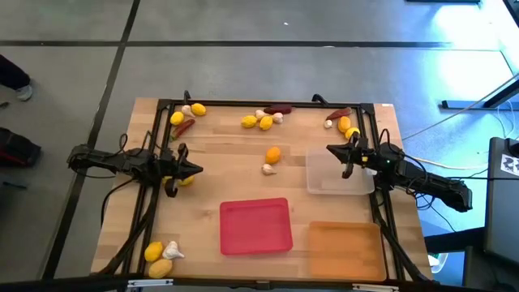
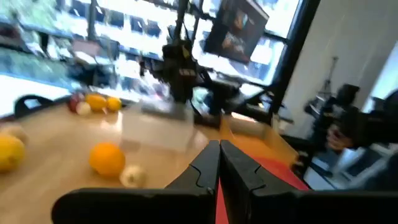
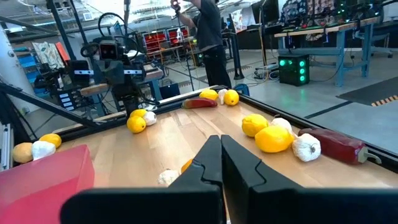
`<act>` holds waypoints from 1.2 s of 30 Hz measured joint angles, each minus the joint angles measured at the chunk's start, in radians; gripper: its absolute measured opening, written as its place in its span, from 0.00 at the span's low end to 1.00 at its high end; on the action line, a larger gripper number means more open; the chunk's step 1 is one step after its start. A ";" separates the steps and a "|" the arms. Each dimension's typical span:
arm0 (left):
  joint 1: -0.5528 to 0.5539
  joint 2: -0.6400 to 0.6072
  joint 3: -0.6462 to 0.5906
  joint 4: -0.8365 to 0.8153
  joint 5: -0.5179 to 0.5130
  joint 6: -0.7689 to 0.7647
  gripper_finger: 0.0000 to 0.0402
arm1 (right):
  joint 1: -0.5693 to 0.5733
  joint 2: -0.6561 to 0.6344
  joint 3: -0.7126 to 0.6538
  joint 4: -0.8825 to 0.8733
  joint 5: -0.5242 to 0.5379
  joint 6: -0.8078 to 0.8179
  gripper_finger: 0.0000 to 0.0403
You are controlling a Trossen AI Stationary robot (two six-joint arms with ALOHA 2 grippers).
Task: Sort produce into baskets
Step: Put the yellow lemon into the transparent bin
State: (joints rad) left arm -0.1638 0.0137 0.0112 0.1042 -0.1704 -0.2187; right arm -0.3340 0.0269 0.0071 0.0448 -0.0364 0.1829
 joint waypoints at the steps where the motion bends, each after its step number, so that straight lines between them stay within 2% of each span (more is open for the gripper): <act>1: 0.000 0.000 -0.001 0.021 -0.018 0.023 0.02 | 0.000 0.000 0.000 0.004 0.000 0.008 0.01; 5: 0.000 0.000 -0.001 0.103 -0.095 0.118 0.02 | 0.000 0.000 0.009 0.008 0.002 0.073 0.01; 9: 0.000 0.000 -0.001 0.133 -0.139 0.116 0.02 | 0.000 0.002 0.016 0.011 0.005 0.075 0.01; 13: 0.005 0.000 -0.001 0.136 -0.204 0.153 0.02 | 0.000 0.002 0.019 0.013 0.054 0.075 0.01; 26: 0.094 0.000 -0.002 0.177 -0.217 0.204 0.02 | 0.000 0.003 0.021 0.028 0.075 0.102 0.01; 31: 0.105 0.003 -0.002 0.177 -0.216 0.208 0.02 | 0.000 0.082 0.025 0.139 0.070 0.101 0.01; 36: 0.108 0.003 -0.002 0.177 -0.216 0.218 0.02 | 0.000 0.224 0.098 0.136 0.071 0.076 0.01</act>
State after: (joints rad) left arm -0.0563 0.0166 0.0090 0.2813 -0.3860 -0.0004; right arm -0.3336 0.2506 0.1053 0.1812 0.0343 0.2594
